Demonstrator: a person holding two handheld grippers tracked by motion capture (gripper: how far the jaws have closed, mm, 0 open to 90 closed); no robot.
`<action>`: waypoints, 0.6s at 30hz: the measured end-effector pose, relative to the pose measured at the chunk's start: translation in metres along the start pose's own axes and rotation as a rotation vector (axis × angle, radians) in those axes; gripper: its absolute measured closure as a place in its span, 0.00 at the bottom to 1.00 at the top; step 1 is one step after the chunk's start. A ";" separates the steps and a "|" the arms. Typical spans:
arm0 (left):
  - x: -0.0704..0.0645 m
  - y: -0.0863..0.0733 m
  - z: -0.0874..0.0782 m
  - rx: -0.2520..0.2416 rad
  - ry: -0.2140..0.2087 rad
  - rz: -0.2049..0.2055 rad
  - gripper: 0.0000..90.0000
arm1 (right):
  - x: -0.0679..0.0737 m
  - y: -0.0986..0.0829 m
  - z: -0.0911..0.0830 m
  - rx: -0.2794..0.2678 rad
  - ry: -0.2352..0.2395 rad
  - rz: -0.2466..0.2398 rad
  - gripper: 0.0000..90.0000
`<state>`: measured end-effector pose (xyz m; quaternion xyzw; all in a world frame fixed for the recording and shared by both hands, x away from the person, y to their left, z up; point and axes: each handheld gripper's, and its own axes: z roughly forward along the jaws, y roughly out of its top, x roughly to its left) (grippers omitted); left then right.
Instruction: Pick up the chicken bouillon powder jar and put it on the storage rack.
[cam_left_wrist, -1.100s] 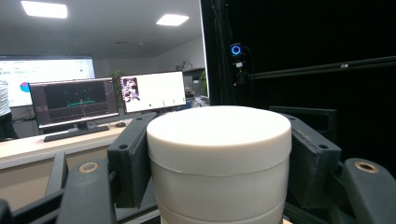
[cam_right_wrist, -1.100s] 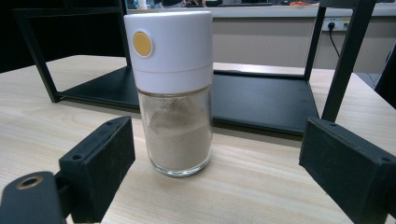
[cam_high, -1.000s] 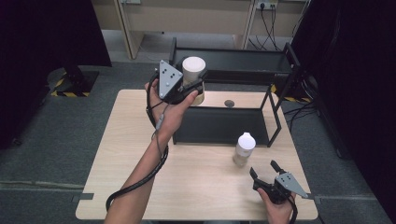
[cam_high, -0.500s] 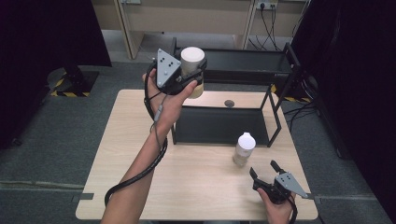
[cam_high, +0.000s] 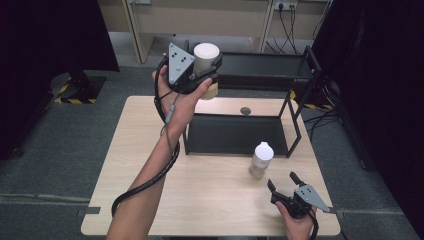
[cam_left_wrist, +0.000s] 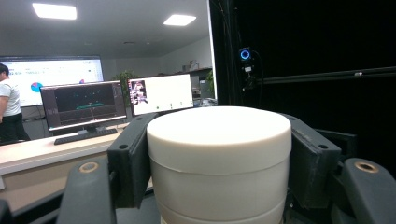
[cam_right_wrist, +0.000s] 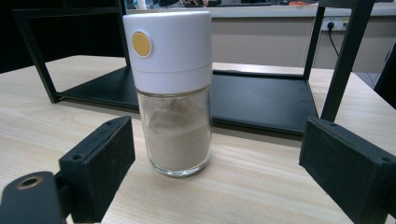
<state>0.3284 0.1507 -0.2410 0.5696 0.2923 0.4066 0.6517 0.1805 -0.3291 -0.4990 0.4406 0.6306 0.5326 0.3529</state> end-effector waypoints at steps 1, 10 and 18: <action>0.000 0.000 0.001 0.001 0.001 -0.004 0.37 | 0.000 0.000 0.000 0.000 0.000 0.000 0.12; 0.001 0.002 0.002 -0.001 0.005 -0.006 0.37 | 0.000 0.000 0.000 0.000 0.000 0.001 0.12; 0.002 0.010 0.008 -0.002 0.012 -0.003 0.37 | 0.000 0.000 0.000 -0.001 0.000 0.003 0.12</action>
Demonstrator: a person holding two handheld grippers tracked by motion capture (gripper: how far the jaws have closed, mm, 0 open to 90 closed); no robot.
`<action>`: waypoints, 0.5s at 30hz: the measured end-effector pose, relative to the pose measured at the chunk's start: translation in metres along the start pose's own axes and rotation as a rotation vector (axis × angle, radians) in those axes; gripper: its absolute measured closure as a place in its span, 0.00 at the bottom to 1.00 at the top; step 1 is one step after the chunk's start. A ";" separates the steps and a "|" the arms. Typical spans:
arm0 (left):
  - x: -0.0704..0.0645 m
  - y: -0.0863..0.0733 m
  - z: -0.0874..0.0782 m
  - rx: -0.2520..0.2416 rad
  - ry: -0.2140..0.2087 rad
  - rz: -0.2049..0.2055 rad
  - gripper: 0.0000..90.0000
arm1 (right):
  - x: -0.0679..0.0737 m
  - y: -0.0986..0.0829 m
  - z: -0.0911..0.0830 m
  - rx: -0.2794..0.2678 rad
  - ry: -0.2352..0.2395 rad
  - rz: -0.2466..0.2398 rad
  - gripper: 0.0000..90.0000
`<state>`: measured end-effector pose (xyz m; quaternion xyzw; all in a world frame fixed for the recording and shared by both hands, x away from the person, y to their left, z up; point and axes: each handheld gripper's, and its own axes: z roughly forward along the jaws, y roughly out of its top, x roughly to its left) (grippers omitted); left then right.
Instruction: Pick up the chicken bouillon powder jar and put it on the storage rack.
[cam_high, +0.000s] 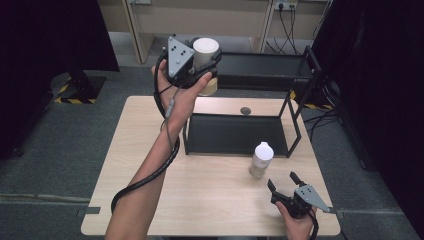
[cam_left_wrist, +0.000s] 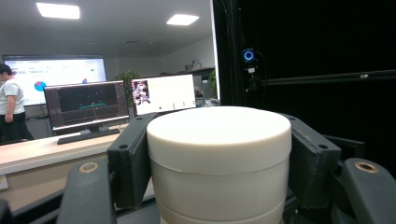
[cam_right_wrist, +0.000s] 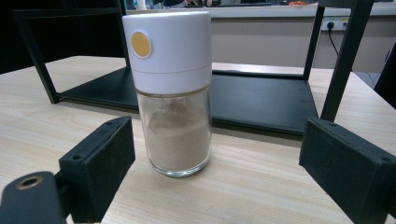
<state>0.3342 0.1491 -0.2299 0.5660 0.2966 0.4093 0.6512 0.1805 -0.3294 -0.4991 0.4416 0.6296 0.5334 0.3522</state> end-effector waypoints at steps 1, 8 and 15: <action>0.000 0.000 0.001 -0.003 0.001 -0.002 0.37 | 0.000 0.000 0.000 0.000 0.000 0.000 0.12; -0.001 0.004 0.007 0.002 0.005 0.005 0.37 | 0.000 -0.001 0.000 -0.003 0.001 0.000 0.12; 0.001 0.009 0.013 0.003 0.013 0.005 0.37 | 0.000 0.000 0.000 -0.002 0.002 -0.001 0.12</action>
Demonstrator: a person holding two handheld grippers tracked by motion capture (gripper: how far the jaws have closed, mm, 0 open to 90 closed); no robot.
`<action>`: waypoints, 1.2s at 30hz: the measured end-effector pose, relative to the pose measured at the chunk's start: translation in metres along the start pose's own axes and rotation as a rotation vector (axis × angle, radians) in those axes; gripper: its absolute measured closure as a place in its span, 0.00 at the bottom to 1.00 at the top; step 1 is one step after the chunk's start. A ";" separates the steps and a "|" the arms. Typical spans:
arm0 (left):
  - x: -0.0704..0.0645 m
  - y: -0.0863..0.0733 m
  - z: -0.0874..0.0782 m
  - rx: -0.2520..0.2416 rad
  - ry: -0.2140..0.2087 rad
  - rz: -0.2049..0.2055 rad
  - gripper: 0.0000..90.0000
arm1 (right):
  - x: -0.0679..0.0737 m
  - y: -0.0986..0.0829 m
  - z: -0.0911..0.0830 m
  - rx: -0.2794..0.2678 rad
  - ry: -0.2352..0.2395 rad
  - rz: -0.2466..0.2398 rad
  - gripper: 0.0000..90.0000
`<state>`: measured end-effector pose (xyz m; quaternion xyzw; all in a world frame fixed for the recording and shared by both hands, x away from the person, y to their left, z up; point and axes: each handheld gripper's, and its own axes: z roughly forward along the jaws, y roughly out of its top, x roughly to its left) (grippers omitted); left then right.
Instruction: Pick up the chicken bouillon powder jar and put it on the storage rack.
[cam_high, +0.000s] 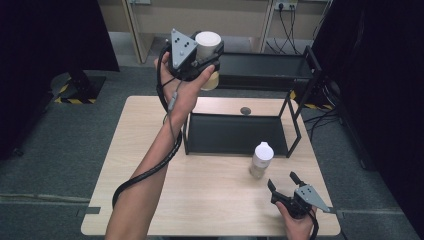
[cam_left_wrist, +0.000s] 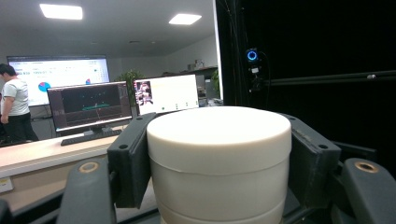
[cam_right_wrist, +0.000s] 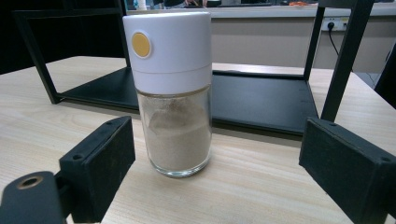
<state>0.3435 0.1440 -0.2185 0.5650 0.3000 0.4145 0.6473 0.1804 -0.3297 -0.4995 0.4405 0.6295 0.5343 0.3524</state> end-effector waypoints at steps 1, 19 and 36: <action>0.000 0.001 0.001 -0.001 0.002 0.000 0.37 | 0.000 0.000 0.000 0.000 -0.001 0.000 0.12; 0.012 0.006 0.025 0.039 0.066 0.009 0.37 | -0.001 0.000 0.000 0.000 0.003 0.003 0.12; 0.023 -0.002 0.056 0.067 0.100 0.003 0.37 | -0.001 0.000 0.000 0.000 0.004 0.004 0.12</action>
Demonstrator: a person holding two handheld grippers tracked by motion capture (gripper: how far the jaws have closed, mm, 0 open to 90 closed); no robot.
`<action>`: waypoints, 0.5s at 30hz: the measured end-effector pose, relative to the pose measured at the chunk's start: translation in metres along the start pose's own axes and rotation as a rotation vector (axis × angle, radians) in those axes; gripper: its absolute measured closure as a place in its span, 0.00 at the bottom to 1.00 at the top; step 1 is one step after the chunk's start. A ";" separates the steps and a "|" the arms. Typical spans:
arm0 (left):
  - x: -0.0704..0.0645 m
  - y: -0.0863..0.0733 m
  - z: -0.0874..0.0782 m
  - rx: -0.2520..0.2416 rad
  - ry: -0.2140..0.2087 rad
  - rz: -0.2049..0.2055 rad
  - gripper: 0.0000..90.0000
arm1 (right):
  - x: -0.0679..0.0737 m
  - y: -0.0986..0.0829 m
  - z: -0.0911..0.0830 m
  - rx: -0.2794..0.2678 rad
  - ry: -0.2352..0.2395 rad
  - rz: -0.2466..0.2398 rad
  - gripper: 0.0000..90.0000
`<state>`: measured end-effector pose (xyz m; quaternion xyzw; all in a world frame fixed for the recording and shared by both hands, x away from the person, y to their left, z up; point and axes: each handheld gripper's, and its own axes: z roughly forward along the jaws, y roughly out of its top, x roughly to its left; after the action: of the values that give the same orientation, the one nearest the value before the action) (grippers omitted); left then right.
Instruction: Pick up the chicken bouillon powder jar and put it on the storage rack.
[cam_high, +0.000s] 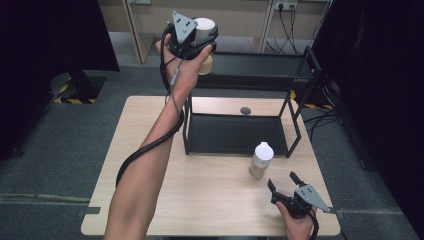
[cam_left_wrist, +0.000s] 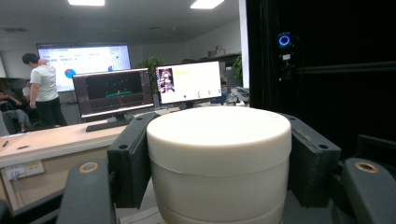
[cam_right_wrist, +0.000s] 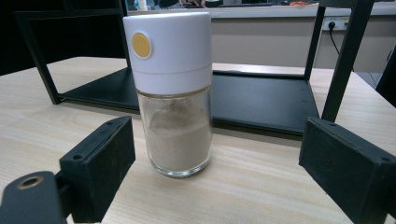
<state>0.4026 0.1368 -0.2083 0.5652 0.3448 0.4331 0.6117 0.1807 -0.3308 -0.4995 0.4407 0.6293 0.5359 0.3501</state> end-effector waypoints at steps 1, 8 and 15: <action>0.001 0.000 0.002 0.006 0.001 -0.003 0.37 | 0.000 0.000 0.000 0.000 0.000 0.001 0.12; 0.003 -0.001 0.011 0.027 0.012 -0.008 0.37 | -0.001 0.000 0.000 0.002 0.004 0.000 0.12; 0.004 -0.006 0.015 0.031 0.006 -0.028 0.37 | -0.001 0.000 0.000 0.002 0.005 -0.004 0.12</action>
<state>0.4186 0.1350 -0.2122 0.5682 0.3611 0.4210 0.6078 0.1812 -0.3313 -0.4991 0.4387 0.6316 0.5356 0.3490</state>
